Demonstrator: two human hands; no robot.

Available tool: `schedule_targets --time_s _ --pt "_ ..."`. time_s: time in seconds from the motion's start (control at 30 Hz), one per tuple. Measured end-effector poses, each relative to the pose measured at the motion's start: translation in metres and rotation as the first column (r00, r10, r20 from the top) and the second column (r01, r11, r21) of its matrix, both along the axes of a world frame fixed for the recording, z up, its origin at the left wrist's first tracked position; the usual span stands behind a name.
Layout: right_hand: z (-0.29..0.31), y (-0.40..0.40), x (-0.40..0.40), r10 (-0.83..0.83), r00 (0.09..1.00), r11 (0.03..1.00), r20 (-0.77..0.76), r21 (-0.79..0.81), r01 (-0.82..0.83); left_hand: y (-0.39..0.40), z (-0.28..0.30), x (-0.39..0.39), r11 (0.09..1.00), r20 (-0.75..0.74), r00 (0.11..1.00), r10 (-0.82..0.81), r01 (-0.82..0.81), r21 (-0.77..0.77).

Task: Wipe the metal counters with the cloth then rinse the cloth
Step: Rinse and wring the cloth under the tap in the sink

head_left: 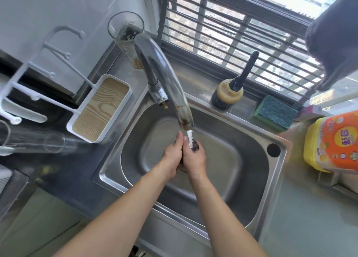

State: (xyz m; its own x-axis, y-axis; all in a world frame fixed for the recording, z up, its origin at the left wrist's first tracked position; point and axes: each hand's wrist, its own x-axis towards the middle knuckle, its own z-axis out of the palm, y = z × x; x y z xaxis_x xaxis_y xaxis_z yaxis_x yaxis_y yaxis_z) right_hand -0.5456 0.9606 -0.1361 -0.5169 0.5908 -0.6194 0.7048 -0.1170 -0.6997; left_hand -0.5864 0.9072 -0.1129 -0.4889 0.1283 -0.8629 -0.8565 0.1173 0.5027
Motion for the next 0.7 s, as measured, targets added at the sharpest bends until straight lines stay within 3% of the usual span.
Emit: schedule_targets --time_s 0.17,0.3,0.4,0.43,0.5,0.57,0.7 --pt "0.002 0.007 -0.003 -0.072 0.996 0.99 0.046 -0.12 0.077 -0.004 0.005 -0.003 0.983 -0.065 0.984 -0.165 0.158 -0.094" --pt "-0.001 0.014 -0.002 -0.363 0.903 0.838 0.229 -0.344 0.424 -0.009 -0.004 0.004 0.94 -0.151 0.929 -0.339 0.326 -0.104" --pt "-0.003 0.027 0.001 -0.502 0.847 0.804 0.173 -0.267 0.531 -0.021 -0.014 0.008 0.89 -0.183 0.887 -0.424 0.371 -0.265" --pt "-0.001 0.031 0.002 -0.523 0.845 0.807 0.114 -0.253 0.534 -0.025 -0.016 0.009 0.908 -0.146 0.918 -0.369 0.322 -0.269" --pt "0.003 0.032 0.006 -0.496 0.868 0.836 0.02 -0.259 0.483 -0.026 -0.013 0.007 0.984 0.036 0.993 -0.114 0.118 -0.133" --pt "-0.002 0.024 0.012 -0.384 0.923 0.896 -0.015 -0.247 0.369 -0.022 -0.006 0.004 0.996 0.176 0.982 0.072 -0.06 -0.072" --pt "-0.005 -0.004 0.018 -0.115 0.993 0.893 -0.023 -0.44 0.093 -0.008 0.002 -0.002 0.987 0.134 0.99 0.034 -0.012 -0.158"
